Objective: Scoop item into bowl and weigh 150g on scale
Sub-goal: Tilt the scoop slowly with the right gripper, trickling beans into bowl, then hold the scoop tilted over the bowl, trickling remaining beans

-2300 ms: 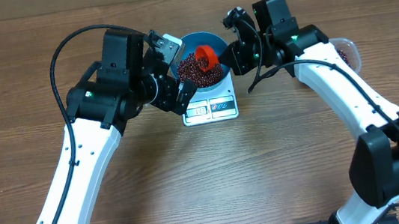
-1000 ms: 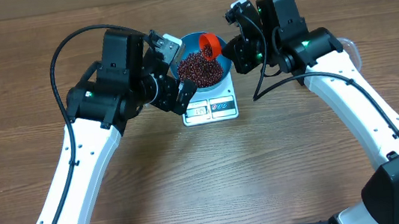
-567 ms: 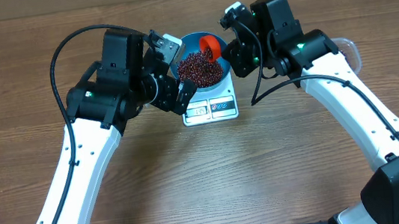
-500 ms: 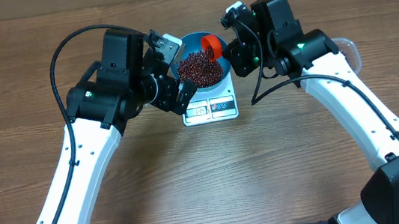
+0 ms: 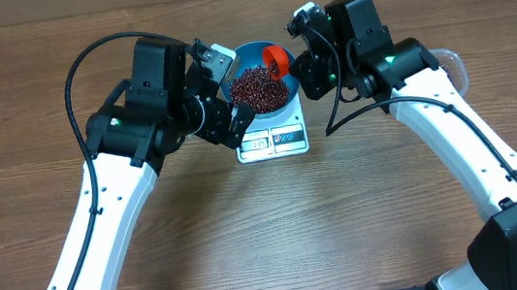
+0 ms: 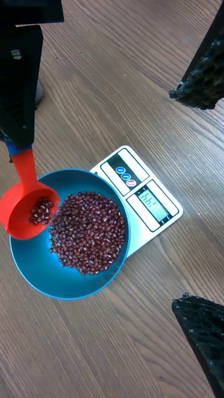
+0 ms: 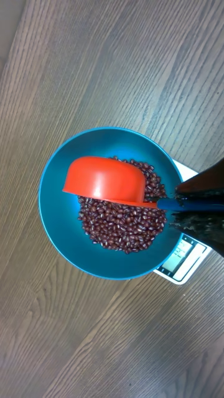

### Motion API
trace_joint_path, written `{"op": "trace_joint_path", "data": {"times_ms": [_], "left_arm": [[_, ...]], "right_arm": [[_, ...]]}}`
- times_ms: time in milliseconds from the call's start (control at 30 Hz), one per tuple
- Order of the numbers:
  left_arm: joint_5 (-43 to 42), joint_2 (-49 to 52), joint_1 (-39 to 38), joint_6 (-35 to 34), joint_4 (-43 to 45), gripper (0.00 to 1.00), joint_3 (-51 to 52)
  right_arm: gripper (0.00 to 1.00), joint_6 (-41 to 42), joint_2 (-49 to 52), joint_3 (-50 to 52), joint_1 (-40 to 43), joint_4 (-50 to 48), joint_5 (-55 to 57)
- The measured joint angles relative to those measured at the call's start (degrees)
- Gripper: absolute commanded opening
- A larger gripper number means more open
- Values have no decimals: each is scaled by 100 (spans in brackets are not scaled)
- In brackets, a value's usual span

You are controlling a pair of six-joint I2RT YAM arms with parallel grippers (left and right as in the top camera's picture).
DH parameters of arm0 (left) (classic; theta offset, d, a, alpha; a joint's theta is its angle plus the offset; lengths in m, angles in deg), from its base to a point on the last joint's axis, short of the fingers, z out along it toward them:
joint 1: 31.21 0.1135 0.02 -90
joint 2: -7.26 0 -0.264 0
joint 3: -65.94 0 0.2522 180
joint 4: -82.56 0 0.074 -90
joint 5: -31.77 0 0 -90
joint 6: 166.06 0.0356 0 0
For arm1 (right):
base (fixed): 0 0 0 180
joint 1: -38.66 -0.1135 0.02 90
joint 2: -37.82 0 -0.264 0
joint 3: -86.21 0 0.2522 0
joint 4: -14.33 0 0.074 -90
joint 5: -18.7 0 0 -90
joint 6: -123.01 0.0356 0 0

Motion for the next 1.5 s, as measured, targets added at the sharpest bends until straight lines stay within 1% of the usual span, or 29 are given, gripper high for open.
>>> {"op": "trace_joint_path", "data": {"times_ms": [1300, 1433, 1500], "left_arm": [[0, 0, 0, 0, 0, 100, 0], [0, 0, 0, 0, 0, 100, 0], [0, 0, 0, 0, 0, 100, 0]], "right_arm": [[4, -7, 0, 0, 0, 13, -11], [4, -247, 0, 0, 0, 125, -179], [4, -225, 0, 0, 0, 57, -116]]}}
